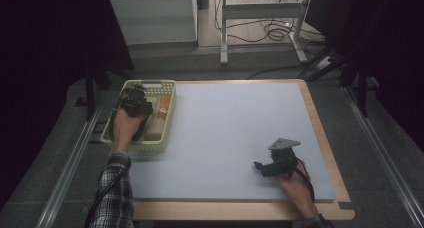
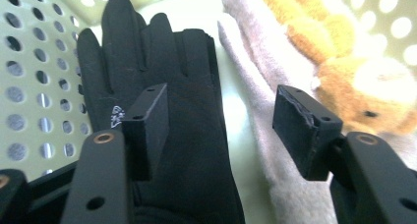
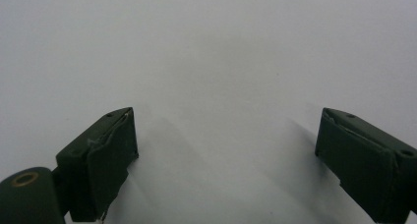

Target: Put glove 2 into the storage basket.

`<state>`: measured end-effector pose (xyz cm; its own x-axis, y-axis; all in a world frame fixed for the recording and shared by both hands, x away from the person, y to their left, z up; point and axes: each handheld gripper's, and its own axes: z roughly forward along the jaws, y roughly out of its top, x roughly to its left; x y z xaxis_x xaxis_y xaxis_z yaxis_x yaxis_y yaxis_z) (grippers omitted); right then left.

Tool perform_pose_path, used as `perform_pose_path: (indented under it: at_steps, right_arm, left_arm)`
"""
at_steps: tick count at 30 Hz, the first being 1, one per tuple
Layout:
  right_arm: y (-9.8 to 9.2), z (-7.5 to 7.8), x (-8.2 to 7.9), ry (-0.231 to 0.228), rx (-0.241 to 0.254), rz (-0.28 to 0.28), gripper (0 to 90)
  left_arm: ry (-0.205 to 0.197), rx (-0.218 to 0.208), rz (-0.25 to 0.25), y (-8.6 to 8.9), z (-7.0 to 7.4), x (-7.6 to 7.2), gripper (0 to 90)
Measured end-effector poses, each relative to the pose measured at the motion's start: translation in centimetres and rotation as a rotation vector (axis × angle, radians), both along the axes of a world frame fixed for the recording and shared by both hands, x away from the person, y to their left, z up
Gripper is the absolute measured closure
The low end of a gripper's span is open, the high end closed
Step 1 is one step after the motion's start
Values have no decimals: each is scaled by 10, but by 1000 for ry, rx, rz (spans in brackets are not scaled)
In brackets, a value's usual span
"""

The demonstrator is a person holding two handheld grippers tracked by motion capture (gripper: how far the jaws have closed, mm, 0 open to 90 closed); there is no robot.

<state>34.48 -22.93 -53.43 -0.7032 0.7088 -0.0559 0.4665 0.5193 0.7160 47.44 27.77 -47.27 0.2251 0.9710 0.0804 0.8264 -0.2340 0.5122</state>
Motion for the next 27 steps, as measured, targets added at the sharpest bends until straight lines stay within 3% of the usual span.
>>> perform_pose_path:
  at_steps: [12, 20, 27]
  right_arm:
    - [0, 0, 0, -1, -1, 0, 84]
    - [0, 0, 0, -1, -1, 0, 84]
    - [0, 0, 0, -1, -1, 0, 84]
  left_arm:
    - [-46, -84, -43, 10, 15, -15, 236]
    - [-69, -93, -66, 9, 20, -23, 128]
    - [-75, -161, -75, 13, 27, -30, 80]
